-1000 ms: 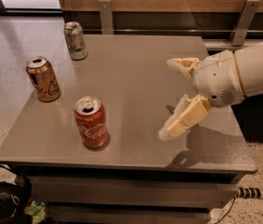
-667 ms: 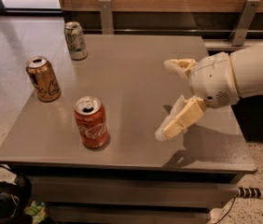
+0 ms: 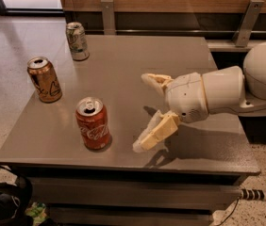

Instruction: Move coke can near 7up can

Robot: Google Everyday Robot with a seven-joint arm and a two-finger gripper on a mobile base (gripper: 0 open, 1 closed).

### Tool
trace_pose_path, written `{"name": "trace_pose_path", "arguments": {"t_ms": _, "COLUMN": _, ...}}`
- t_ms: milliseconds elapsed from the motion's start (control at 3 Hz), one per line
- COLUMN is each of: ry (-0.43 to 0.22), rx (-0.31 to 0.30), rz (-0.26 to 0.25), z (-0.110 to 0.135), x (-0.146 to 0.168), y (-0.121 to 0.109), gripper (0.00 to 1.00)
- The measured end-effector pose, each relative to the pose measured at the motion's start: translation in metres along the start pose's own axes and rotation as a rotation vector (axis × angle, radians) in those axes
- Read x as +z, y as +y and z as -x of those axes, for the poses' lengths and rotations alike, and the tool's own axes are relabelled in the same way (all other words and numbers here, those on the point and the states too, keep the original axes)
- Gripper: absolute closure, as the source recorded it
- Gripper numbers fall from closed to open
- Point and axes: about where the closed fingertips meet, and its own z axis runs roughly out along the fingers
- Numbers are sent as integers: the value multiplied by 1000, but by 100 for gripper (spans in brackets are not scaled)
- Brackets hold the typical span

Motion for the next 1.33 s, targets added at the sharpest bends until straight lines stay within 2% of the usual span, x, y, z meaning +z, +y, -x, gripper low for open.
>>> {"name": "trace_pose_path", "arguments": {"t_ms": 667, "ry": -118, "rx": -52, "rz": 73, "z": 13, "x": 44, "y": -4, "gripper": 0}}
{"name": "trace_pose_path", "arguments": {"t_ms": 1000, "ry": -157, "rx": -53, "rz": 106, "z": 21, "x": 61, "y": -7, "gripper": 0}}
{"name": "trace_pose_path", "arguments": {"t_ms": 1333, "ry": -197, "rx": -16, "rz": 128, "z": 20, "x": 74, "y": -5, "gripper": 0}}
